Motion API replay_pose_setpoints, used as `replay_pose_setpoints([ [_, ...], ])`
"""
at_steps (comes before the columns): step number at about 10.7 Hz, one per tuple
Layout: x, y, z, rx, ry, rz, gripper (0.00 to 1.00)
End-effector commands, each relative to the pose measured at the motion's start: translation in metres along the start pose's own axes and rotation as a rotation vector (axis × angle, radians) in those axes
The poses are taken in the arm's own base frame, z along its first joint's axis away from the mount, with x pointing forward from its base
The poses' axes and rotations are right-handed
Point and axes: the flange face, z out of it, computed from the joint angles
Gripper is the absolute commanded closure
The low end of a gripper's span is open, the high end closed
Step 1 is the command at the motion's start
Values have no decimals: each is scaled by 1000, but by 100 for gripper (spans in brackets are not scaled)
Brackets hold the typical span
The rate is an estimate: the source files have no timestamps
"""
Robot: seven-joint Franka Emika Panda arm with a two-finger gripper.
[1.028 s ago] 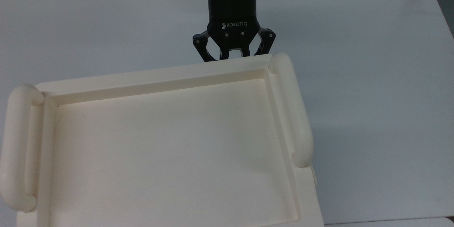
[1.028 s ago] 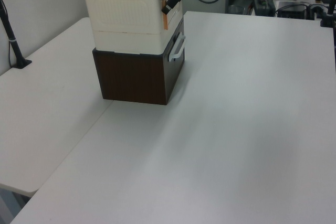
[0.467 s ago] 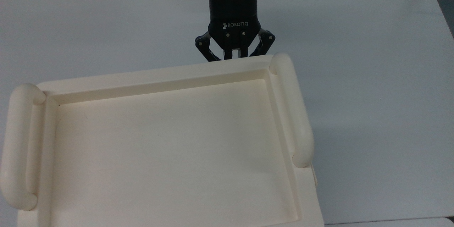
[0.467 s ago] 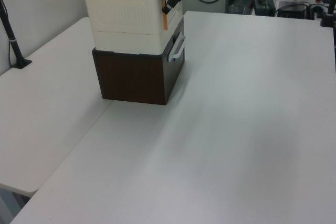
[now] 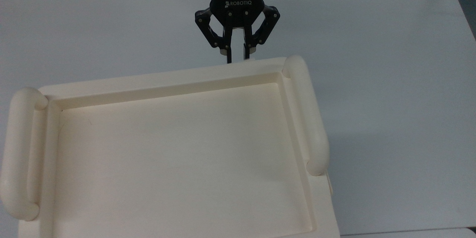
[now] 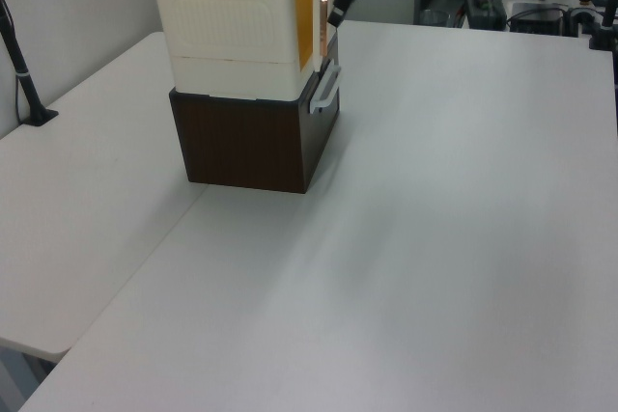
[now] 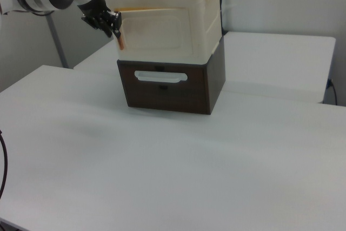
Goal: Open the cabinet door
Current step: 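Pull the door edge outward, swinging the door open on its hinge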
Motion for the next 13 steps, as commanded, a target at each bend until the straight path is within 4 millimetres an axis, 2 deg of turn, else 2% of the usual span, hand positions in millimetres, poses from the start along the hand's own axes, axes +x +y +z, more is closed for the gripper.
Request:
replay_pose_setpoints([
  [1,-23,19,-25,-5,-140,28,37],
  [2,-32,27,-37,-9,-199,29,24],
  [4,-44,31,-54,1,-270,-2,16],
  [6,-41,25,-59,5,-250,-1,16],
  [8,-28,11,-63,31,-151,7,16],
  [10,-6,-13,-57,54,17,48,11],
  [13,4,-43,-52,83,118,20,11],
])
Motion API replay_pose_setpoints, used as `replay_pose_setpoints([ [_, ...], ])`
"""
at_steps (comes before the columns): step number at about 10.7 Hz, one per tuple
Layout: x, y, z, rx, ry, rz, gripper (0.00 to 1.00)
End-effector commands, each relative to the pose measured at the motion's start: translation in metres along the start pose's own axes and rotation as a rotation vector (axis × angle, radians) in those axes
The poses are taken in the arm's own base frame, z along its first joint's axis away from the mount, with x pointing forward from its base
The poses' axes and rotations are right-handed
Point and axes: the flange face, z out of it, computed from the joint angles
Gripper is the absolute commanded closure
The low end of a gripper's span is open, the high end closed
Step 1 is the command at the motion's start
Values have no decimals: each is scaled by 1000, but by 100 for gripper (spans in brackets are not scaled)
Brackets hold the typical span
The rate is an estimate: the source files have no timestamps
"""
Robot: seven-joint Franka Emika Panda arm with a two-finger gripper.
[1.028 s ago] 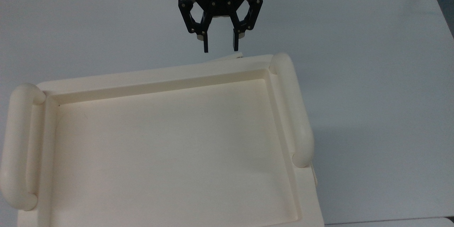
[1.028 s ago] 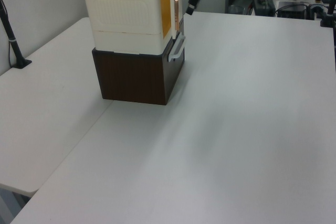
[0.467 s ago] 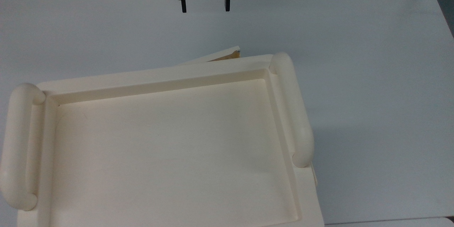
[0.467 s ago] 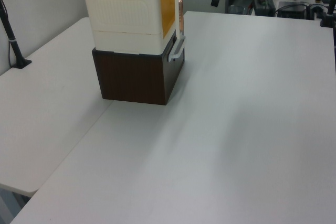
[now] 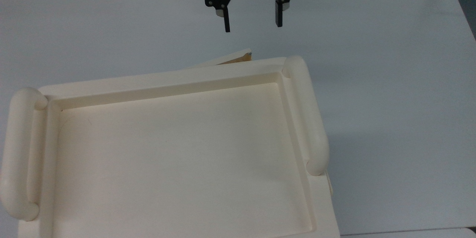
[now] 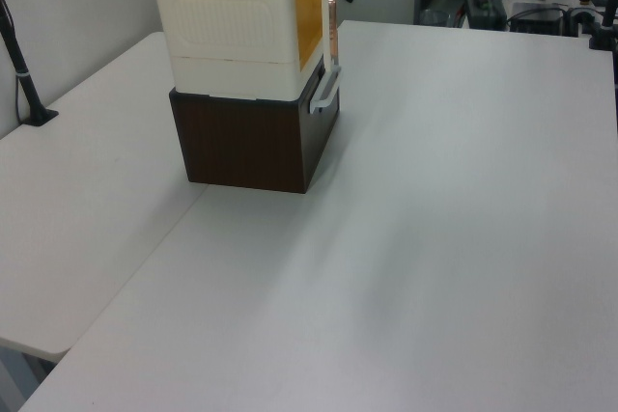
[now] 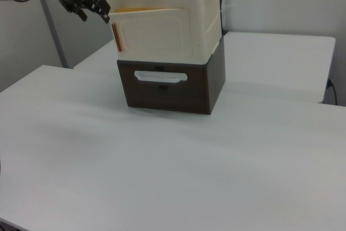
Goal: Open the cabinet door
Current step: 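Pull the door edge outward, swinging the door open on its hinge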
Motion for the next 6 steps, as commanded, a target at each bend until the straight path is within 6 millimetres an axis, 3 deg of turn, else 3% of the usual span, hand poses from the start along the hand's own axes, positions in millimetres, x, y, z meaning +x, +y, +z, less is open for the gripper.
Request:
replay_pose_setpoints([
  [1,10,-23,7,39,123,6,11],
  [4,14,-39,6,52,172,-5,11],
  [6,19,-40,20,53,219,-6,11],
])
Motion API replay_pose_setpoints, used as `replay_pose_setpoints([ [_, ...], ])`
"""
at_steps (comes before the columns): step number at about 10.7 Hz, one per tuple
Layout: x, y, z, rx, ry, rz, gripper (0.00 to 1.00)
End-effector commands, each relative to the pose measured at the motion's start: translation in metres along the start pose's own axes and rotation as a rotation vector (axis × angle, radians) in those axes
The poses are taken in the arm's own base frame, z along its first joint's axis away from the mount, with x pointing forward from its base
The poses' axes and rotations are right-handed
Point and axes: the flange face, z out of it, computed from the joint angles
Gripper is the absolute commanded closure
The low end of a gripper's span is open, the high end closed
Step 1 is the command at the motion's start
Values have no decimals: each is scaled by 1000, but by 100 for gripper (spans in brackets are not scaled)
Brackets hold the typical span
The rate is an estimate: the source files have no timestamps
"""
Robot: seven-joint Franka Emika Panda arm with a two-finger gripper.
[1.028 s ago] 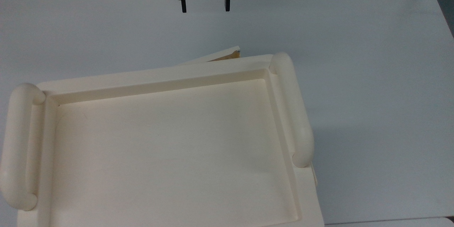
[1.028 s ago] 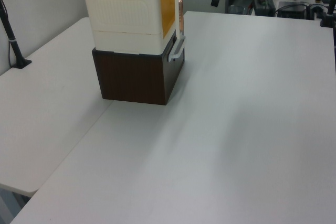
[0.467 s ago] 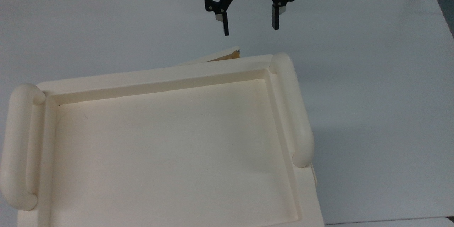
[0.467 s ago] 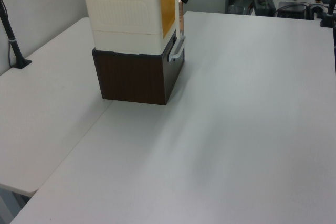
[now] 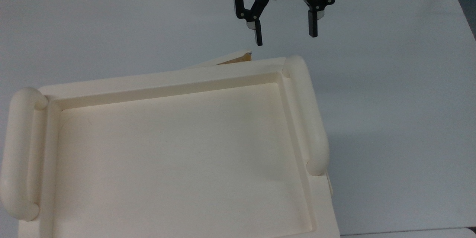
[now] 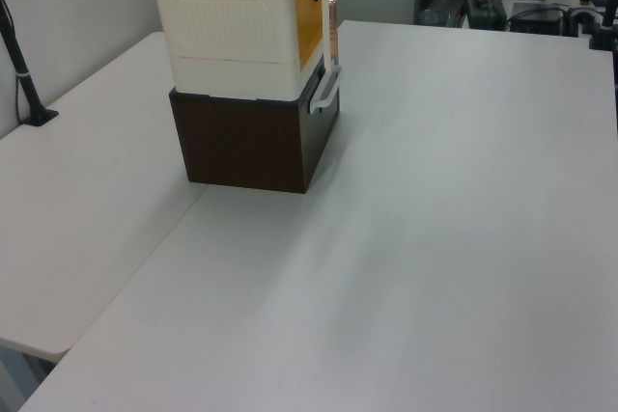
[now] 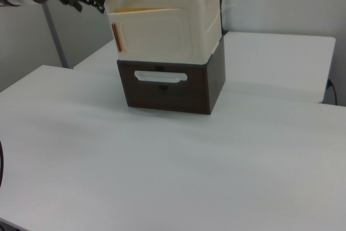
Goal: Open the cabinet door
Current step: 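Pull the door edge outward, swinging the door open on its hinge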
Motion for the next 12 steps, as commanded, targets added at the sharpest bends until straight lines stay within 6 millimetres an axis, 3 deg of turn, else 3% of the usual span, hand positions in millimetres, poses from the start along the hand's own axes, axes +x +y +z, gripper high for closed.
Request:
replay_pose_setpoints([
  [1,1,-2,26,6,67,17,11],
  [3,0,3,38,-2,86,13,11],
  [5,3,18,29,-23,89,16,11],
  [9,-10,34,9,-83,-86,-41,9],
  [12,-21,79,-18,-115,-218,-130,9],
])
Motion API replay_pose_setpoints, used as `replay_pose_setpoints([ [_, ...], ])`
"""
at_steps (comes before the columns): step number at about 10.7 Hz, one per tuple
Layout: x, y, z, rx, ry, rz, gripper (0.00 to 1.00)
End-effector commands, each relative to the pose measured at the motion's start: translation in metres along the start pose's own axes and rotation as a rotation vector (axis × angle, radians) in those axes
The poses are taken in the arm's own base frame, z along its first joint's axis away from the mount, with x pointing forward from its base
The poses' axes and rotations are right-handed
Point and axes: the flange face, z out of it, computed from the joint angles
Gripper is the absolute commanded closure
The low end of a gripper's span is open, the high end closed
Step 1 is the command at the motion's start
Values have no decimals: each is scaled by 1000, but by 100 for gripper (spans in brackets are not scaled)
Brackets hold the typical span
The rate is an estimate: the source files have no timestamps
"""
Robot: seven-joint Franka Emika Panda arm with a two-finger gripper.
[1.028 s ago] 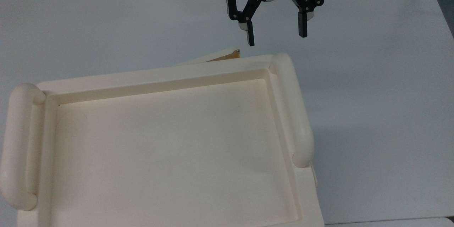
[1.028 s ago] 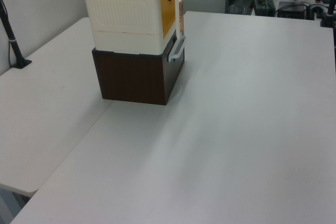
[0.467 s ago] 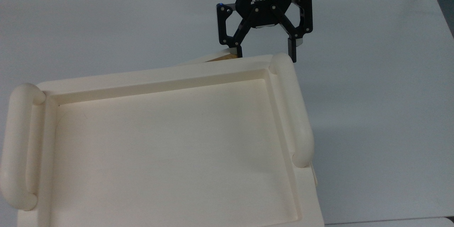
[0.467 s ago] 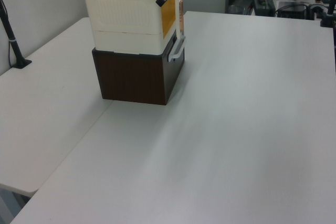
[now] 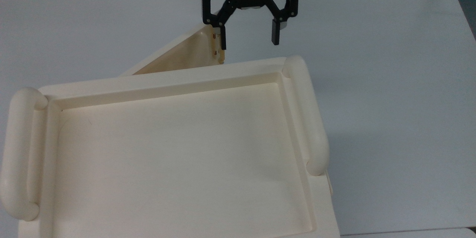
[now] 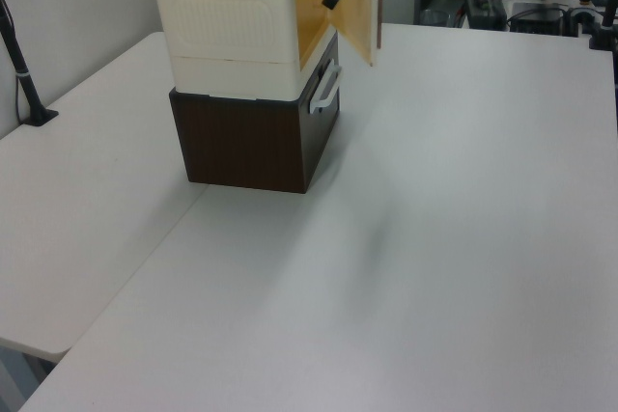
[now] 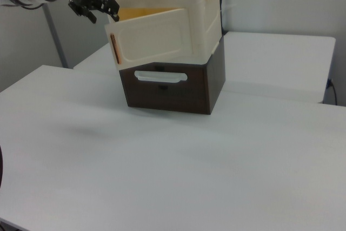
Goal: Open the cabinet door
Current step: 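Keep swinging the door wide open with the gripper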
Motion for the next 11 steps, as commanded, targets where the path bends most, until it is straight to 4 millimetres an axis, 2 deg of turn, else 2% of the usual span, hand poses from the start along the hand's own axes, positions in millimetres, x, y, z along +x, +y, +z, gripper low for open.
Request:
replay_pose_setpoints([
  [1,-23,59,-22,-43,-144,-90,4],
  [4,-48,143,-26,-94,-253,-97,0],
  [5,-56,159,-28,-99,-286,-87,0],
  [6,-59,164,-29,-99,-301,-76,0],
  [11,-71,160,-17,-73,-389,-68,0],
])
